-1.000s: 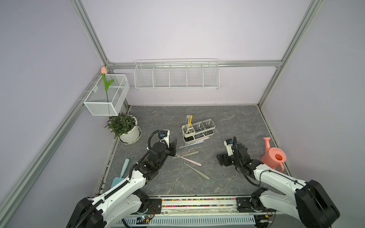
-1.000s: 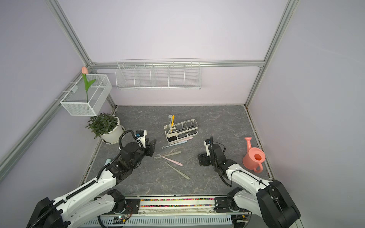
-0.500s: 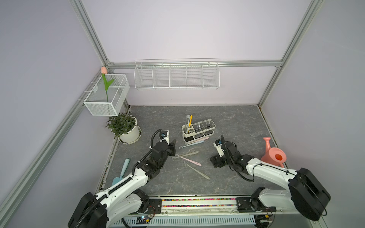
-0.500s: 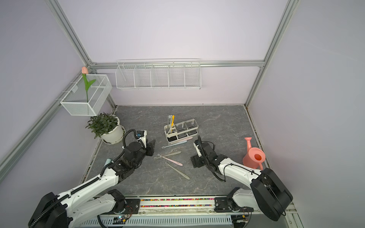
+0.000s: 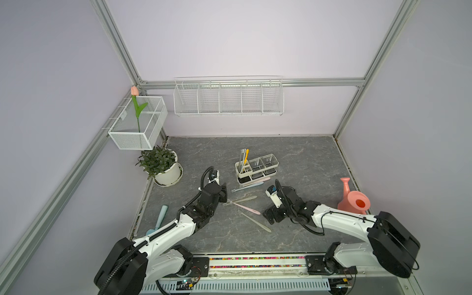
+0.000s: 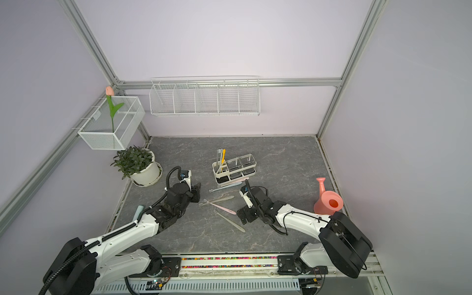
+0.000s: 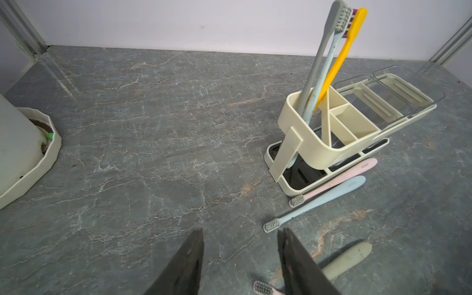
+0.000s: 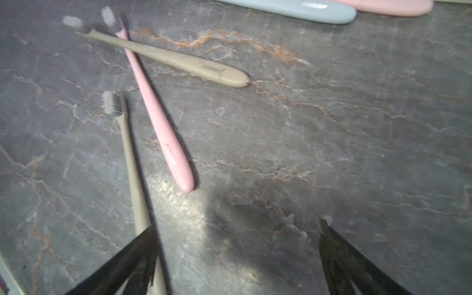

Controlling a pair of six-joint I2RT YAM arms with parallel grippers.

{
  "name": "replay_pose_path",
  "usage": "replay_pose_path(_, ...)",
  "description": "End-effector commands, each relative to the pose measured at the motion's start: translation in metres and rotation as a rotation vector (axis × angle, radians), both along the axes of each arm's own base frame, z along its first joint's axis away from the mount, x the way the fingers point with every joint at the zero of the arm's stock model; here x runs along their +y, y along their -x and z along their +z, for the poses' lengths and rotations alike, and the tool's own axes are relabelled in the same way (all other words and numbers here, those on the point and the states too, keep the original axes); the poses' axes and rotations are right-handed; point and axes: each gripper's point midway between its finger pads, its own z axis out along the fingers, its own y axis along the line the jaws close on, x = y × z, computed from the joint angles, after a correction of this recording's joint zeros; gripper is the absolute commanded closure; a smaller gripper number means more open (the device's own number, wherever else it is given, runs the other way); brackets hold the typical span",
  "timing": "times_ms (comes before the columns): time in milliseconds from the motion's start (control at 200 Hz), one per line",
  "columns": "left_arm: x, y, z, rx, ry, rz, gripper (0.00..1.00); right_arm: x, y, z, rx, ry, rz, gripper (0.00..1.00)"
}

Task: Place the toothbrush into the toothbrush holder
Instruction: Pick up the toothbrush from the center of the board.

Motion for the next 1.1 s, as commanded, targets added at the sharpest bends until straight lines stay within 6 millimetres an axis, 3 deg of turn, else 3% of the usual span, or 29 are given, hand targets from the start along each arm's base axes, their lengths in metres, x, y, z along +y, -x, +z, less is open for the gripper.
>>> replay_pose_path(0,0.003,-0.003,0.005,-0.001,0.023,0.049,0.49,0.01,0.007,0.006,0.022,0.001,0.002,0.02)
replay_pose_path(370,0.008,-0.003,0.003,0.006,0.02,0.078,0.48,0.029,0.03,0.007,0.06,0.007,0.015,0.15)
replay_pose_path(655,0.01,-0.004,0.0,0.018,0.01,0.098,0.48,0.023,0.034,-0.016,0.057,0.198,0.011,0.21)
replay_pose_path(865,0.01,-0.004,0.0,0.021,0.019,0.096,0.48,0.032,0.042,-0.022,0.057,0.246,0.05,0.25)
replay_pose_path(1095,0.007,-0.002,0.004,0.018,0.05,0.084,0.48,0.028,0.048,-0.027,0.078,0.286,0.046,0.25)
